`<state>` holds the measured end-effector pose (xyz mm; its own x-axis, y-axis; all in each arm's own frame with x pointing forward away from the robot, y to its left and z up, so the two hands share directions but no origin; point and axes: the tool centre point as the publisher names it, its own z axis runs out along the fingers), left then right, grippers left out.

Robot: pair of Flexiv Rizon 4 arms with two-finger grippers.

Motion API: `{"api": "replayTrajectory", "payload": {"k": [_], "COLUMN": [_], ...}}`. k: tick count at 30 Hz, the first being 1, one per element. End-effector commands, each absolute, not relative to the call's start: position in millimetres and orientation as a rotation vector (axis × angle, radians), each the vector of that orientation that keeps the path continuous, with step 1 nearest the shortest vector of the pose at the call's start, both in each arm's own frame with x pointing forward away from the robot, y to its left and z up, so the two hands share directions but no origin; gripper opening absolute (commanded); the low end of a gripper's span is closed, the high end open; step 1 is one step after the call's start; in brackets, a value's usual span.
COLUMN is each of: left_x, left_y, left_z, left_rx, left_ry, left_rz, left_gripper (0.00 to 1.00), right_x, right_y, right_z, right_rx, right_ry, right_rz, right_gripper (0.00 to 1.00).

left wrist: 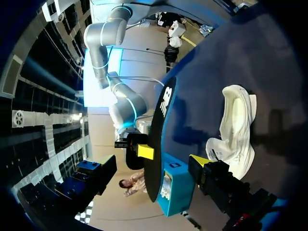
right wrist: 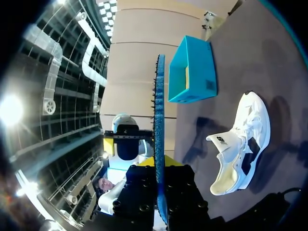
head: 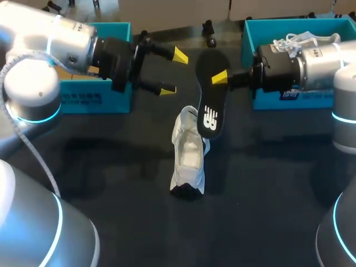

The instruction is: Take the shoe out of the shoebox, open the shoe tongue, remove and reinsert the insole, then place the shoe into the shoebox

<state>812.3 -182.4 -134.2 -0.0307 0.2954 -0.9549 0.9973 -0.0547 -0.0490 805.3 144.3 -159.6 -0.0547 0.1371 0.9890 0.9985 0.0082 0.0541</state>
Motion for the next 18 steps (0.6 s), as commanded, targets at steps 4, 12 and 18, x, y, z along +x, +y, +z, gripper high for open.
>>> {"api": "replayTrajectory", "payload": {"k": [4,12,18], "left_x": [813.7,818.9,820.6], "left_y": [-189.4,-199.8,-207.0], "left_z": [-148.6,-154.4,-157.8], "left_rx": [1.355,1.255,1.222], "left_ry": [1.424,1.369,1.348], "left_rz": [-1.117,-1.103,-1.111], "left_gripper": [1.0,1.0,1.0], "right_x": [805.2,805.9,805.0], "right_y": [152.2,164.9,169.0], "right_z": [-155.8,-154.3,-154.6], "right_rx": [-1.272,-1.243,-1.235], "right_ry": [-1.359,-1.356,-1.352], "right_rz": [-1.179,-1.182,-1.187], "right_gripper": [0.0,0.0,0.0]}}
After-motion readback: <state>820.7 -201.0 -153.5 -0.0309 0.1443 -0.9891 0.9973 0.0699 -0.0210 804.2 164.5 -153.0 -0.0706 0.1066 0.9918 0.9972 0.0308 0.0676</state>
